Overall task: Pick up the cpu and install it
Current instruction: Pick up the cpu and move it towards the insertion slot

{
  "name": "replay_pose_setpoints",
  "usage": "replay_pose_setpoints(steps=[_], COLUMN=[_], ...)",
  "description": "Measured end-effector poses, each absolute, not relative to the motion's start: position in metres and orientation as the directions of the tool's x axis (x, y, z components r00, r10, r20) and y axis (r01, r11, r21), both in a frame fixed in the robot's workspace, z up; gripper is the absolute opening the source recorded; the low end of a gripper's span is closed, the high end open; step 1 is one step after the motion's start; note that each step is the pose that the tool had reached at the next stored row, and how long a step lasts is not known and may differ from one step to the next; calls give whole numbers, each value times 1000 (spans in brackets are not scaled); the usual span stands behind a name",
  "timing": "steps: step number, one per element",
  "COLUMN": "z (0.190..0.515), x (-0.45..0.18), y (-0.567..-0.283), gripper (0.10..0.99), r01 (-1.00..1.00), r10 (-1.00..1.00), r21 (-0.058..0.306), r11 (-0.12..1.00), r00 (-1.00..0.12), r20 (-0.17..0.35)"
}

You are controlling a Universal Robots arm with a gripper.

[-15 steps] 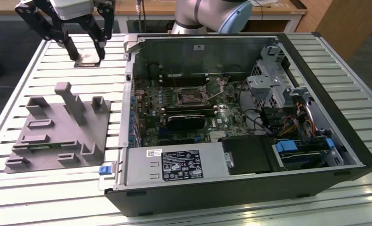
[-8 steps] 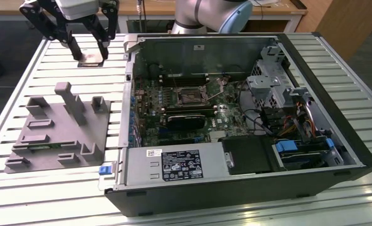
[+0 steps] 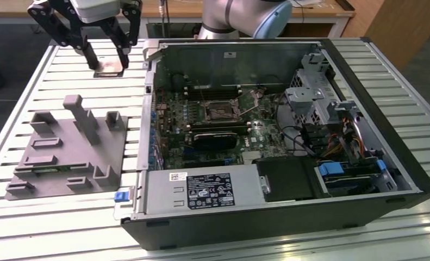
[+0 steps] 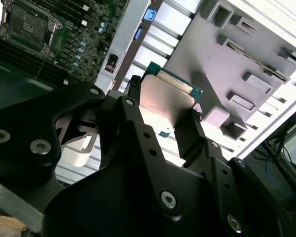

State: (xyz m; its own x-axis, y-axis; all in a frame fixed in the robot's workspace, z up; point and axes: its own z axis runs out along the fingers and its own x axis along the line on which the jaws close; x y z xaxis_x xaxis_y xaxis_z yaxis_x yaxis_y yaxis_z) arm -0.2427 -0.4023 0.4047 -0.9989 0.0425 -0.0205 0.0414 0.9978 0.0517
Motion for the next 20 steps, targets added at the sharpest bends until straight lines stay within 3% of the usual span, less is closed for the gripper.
replay_pose_setpoints(steps=[20], z=[405], x=[-227], y=[-402], gripper=[529], r01=[41], r10=[42], r21=[52], r11=[998], r00=[-999], r20=[-20])
